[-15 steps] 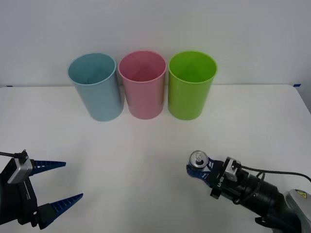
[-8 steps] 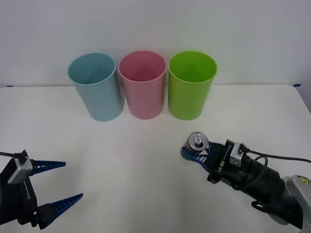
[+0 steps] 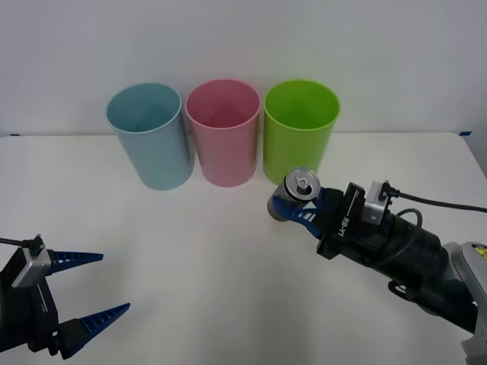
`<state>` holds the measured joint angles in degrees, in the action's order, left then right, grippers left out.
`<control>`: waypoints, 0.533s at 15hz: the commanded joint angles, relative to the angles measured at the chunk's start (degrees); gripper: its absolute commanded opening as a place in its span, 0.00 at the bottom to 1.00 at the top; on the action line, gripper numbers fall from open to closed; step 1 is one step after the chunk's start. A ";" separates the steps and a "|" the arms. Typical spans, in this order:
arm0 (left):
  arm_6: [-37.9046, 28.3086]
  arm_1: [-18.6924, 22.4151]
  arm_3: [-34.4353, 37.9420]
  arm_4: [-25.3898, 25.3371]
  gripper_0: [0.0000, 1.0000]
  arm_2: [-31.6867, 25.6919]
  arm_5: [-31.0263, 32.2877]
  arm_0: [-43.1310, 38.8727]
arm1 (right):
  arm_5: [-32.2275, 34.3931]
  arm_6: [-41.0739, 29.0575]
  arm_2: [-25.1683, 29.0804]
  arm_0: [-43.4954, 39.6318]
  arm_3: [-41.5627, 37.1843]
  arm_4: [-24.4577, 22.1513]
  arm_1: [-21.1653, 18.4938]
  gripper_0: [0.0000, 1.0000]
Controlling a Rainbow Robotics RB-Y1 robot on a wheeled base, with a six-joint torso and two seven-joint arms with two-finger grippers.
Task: Put cans in the blue bin and PET bottles in the pink bin and trash in the green bin.
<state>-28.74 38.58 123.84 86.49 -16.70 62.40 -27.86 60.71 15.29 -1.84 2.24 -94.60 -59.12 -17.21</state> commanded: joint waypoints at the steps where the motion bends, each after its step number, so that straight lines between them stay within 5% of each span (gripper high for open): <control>1: 0.00 0.00 0.00 -0.01 1.00 0.00 0.00 0.00 | -4.37 -7.21 -0.27 1.28 -6.65 -5.22 0.07 0.00; 8: 0.00 0.00 0.00 -0.01 1.00 0.00 0.00 0.00 | -21.07 -19.78 -10.73 5.15 -14.56 -14.01 0.51 0.00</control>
<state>-28.74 38.58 123.84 86.49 -16.70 62.40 -27.86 40.59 -3.16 -12.00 6.37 -109.02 -71.95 -16.75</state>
